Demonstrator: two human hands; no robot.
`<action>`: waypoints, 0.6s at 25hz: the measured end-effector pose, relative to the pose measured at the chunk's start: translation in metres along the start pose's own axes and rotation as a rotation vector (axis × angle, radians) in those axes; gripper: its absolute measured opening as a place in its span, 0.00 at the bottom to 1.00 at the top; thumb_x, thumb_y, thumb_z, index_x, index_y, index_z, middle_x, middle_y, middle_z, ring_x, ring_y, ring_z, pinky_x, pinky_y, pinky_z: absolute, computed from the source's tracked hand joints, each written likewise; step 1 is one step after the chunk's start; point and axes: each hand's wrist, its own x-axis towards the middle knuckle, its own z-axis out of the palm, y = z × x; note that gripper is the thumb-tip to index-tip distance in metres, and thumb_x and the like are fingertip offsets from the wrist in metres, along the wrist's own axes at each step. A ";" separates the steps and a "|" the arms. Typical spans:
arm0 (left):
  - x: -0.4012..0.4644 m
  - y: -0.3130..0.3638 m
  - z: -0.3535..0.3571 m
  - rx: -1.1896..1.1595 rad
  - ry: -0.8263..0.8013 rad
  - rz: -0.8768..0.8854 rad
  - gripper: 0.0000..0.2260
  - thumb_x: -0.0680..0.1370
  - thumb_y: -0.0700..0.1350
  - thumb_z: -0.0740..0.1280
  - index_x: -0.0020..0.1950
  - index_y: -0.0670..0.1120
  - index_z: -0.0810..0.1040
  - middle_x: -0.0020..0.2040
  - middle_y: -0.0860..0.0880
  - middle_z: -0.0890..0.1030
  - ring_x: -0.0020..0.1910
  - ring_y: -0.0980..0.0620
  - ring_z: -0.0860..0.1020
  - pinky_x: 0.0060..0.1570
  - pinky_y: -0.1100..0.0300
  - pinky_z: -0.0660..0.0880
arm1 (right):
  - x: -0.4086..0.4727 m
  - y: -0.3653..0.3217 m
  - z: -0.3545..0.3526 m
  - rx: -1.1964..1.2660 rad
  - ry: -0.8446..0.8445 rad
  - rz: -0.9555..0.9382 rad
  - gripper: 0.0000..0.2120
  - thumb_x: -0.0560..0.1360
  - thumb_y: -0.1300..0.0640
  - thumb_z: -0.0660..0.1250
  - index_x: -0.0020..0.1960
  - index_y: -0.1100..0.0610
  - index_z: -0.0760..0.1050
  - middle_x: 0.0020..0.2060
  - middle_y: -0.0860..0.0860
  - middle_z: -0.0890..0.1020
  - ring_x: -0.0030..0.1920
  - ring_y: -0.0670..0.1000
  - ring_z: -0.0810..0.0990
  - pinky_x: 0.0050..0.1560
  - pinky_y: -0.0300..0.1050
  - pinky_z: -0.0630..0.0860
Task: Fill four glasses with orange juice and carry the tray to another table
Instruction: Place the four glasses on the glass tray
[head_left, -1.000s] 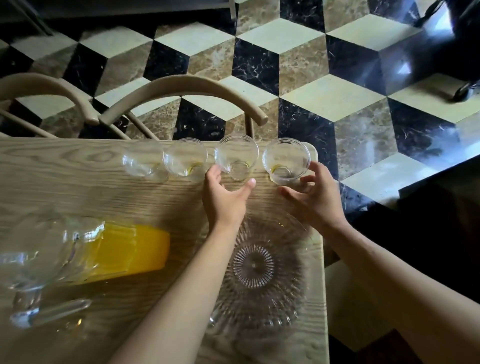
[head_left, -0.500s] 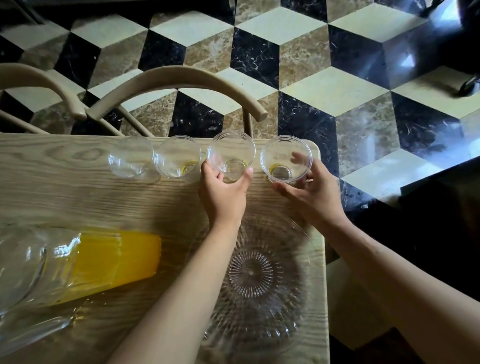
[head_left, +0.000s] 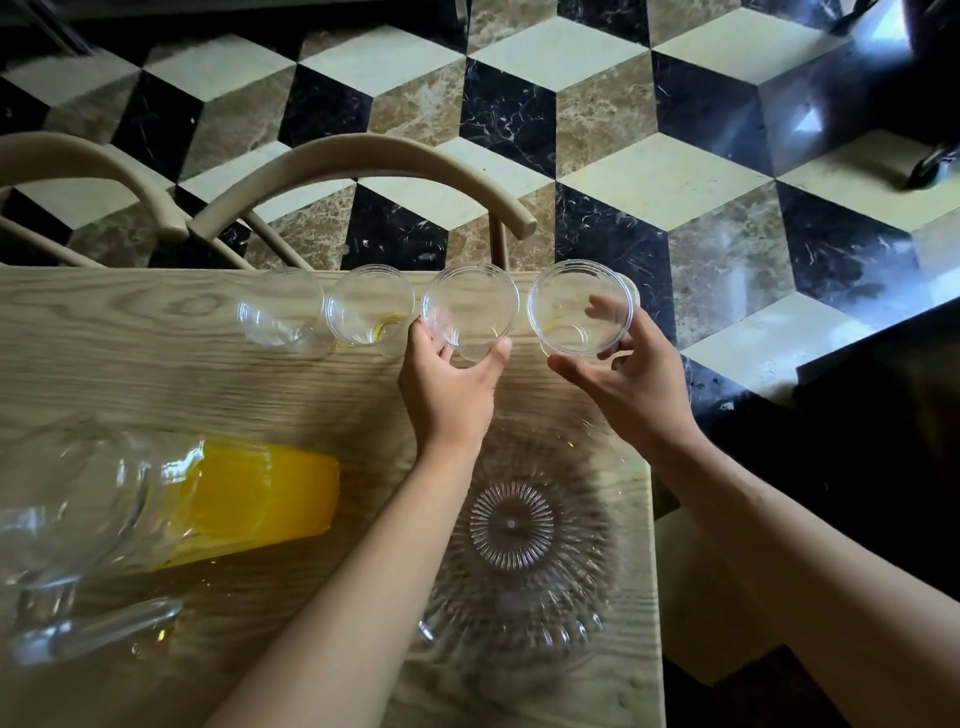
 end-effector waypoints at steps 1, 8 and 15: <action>-0.004 0.000 -0.006 -0.005 -0.006 0.001 0.28 0.69 0.46 0.83 0.62 0.49 0.73 0.71 0.41 0.78 0.70 0.49 0.77 0.62 0.70 0.70 | -0.005 -0.003 0.000 0.011 0.002 -0.005 0.36 0.66 0.50 0.83 0.70 0.51 0.74 0.60 0.44 0.81 0.49 0.53 0.79 0.48 0.34 0.75; -0.044 0.001 -0.045 0.041 -0.047 0.095 0.28 0.68 0.50 0.83 0.62 0.53 0.73 0.69 0.45 0.80 0.70 0.50 0.78 0.61 0.73 0.72 | -0.050 -0.015 -0.006 -0.021 0.007 -0.064 0.34 0.65 0.50 0.83 0.68 0.52 0.76 0.61 0.45 0.81 0.55 0.53 0.80 0.58 0.48 0.77; -0.080 -0.011 -0.072 0.076 -0.095 0.174 0.31 0.68 0.47 0.84 0.67 0.47 0.76 0.66 0.50 0.81 0.67 0.57 0.79 0.66 0.66 0.74 | -0.108 -0.007 -0.008 -0.119 0.042 -0.055 0.36 0.63 0.39 0.78 0.68 0.50 0.76 0.60 0.42 0.81 0.59 0.49 0.72 0.57 0.27 0.65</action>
